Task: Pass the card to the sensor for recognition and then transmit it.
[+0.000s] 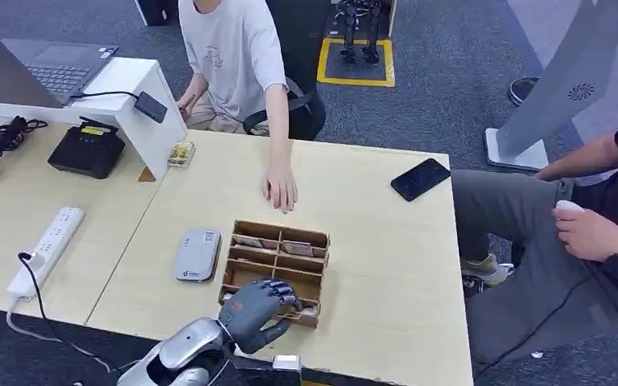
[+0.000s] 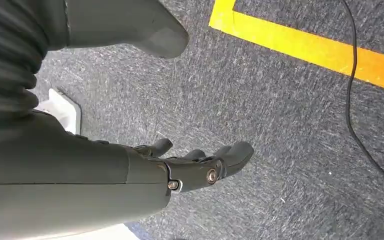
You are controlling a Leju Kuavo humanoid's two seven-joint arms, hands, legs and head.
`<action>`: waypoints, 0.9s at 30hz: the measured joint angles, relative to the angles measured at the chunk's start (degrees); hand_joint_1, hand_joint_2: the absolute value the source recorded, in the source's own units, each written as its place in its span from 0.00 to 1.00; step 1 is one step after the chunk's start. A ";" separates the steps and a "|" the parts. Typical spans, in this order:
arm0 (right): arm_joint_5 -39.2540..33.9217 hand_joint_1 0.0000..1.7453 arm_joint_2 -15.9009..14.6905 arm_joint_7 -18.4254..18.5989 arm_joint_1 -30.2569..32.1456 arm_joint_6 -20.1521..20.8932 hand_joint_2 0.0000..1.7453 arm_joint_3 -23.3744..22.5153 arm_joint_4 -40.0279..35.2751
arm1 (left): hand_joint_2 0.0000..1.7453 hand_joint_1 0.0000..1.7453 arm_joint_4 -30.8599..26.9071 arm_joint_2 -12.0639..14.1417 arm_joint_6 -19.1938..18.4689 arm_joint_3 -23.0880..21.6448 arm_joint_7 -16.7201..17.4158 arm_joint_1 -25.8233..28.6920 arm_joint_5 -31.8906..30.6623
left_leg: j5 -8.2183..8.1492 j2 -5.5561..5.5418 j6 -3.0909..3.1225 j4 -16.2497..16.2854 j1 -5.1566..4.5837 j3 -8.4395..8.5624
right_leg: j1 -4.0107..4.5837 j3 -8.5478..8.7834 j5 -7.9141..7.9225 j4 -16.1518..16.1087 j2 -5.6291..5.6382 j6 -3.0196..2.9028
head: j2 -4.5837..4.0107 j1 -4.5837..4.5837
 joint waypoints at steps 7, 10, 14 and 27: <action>0.00 0.00 0.02 -0.17 0.15 -0.02 1.00 -0.07 -0.31 | 1.00 1.00 0.00 -0.02 0.02 0.00 -0.07 -0.05 0.20 | 0.00 0.00 0.00 0.00 0.00 0.00 | 0.00 0.00 0.00 0.00 0.00 0.00 | 0.00 0.00; 0.00 0.00 0.02 -0.20 0.19 -0.02 1.00 -0.09 -0.41 | 1.00 1.00 0.00 -0.02 0.02 0.00 -0.09 -0.05 0.22 | 0.00 0.00 0.00 0.00 0.00 0.00 | 0.00 0.00 0.00 0.00 0.00 0.00 | 0.00 0.00; 0.00 0.00 0.04 -0.20 0.22 -0.02 1.00 -0.09 -0.52 | 1.00 1.00 0.00 -0.02 0.02 0.02 -0.09 -0.05 0.22 | 0.00 0.00 0.00 0.00 0.00 0.00 | 0.00 0.00 0.00 0.00 0.00 0.00 | 0.00 0.00; 0.00 0.00 0.04 -0.20 0.26 -0.02 1.00 -0.15 -0.57 | 1.00 1.00 0.00 -0.02 0.02 0.02 -0.09 -0.05 0.26 | 0.00 0.00 0.00 0.00 0.00 0.00 | 0.00 0.00 0.00 0.00 0.00 0.00 | 0.00 0.00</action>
